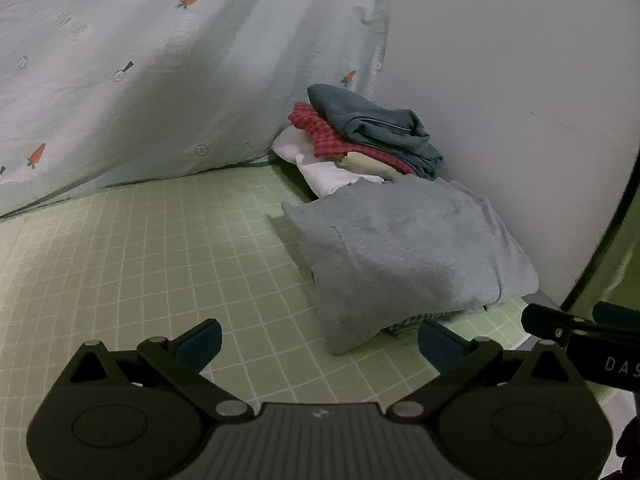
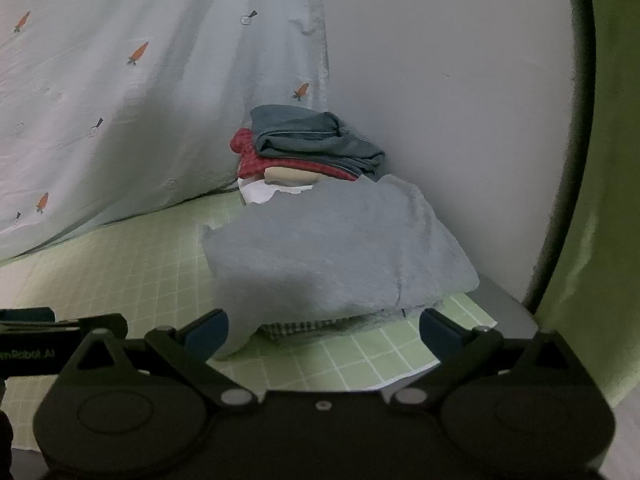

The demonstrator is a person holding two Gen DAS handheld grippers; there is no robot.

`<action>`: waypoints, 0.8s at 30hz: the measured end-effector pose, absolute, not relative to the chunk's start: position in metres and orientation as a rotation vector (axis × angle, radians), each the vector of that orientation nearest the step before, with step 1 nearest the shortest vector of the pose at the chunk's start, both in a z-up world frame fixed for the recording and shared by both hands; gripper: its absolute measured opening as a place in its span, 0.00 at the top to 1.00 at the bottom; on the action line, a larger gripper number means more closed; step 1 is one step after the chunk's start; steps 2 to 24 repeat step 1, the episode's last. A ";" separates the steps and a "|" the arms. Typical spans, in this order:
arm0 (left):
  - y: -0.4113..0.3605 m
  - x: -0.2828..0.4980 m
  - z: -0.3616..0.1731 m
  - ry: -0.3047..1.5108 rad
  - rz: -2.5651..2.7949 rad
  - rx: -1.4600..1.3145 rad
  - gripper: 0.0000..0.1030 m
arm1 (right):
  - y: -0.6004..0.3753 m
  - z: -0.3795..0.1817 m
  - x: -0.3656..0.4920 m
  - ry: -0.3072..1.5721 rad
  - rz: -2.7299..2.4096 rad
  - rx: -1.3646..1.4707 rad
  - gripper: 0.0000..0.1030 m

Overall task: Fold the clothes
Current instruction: 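Open both grippers to set the folded hoodie beside the clothes stack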

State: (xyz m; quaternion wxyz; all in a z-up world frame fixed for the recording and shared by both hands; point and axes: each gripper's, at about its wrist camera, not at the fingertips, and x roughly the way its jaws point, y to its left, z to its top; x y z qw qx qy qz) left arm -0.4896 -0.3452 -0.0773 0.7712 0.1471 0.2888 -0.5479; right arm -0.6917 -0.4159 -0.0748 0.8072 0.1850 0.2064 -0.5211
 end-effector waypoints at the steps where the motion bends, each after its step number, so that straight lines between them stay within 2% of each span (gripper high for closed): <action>1: -0.345 -0.490 -0.077 0.626 -1.186 0.319 0.00 | -0.416 -0.075 -0.691 0.442 -1.114 0.393 0.00; 24: -0.345 -0.490 -0.077 0.626 -1.186 0.319 0.00 | -0.416 -0.075 -0.691 0.442 -1.114 0.393 0.00</action>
